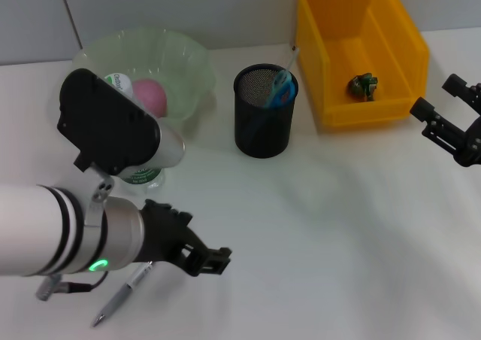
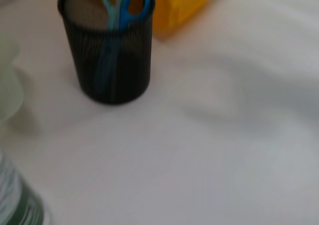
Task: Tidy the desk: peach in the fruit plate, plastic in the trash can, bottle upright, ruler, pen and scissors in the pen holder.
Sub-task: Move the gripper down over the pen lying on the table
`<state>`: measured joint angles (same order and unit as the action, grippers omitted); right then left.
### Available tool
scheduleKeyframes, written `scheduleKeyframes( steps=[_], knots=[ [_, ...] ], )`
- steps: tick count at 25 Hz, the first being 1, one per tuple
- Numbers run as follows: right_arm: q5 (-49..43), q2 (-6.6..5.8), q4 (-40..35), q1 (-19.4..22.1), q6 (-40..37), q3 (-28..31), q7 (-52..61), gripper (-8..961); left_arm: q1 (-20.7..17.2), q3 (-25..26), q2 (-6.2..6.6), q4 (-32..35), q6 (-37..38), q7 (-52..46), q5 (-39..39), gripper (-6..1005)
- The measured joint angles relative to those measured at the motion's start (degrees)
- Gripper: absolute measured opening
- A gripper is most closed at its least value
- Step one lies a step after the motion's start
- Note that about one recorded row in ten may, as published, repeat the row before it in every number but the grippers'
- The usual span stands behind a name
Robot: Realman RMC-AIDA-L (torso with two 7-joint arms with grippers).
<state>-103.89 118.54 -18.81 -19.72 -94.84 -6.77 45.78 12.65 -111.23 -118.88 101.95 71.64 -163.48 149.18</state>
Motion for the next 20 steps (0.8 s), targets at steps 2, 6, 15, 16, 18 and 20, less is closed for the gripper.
scheduleKeyframes(
  steps=[2, 6, 15, 16, 18, 20],
  knots=[
    [0.0, -0.07, -0.1, 0.0, 0.3, 0.0, 0.1, 759, 0.7, 0.6, -0.09, 0.8, 2.3, -0.9, 0.5, 771],
    [-0.1, -0.67, -0.1, -0.2, 1.0, 0.0, 0.6, 759, 2.8, 2.4, -0.34, 1.9, 9.0, -1.5, 0.6, 770],
    [-0.2, -0.69, -0.2, -0.9, 1.7, 0.0, 0.8, 759, 6.6, 4.2, -0.31, -0.1, 17.8, -1.5, 6.3, 770],
    [-0.2, -0.64, -0.2, -1.2, 2.1, 0.0, 0.9, 758, 7.2, 4.8, -0.29, -1.8, 18.1, -1.5, 6.9, 768],
    [-0.2, -0.58, -0.2, -1.3, 2.4, 0.0, 1.0, 758, 7.8, 5.1, -0.29, -3.1, 18.1, -1.6, 6.8, 764],
    [-0.2, -0.44, -0.1, -1.6, 2.7, 0.0, 1.1, 758, 8.6, 5.2, -0.29, -4.6, 17.8, -1.6, 6.6, 760]
  ],
)
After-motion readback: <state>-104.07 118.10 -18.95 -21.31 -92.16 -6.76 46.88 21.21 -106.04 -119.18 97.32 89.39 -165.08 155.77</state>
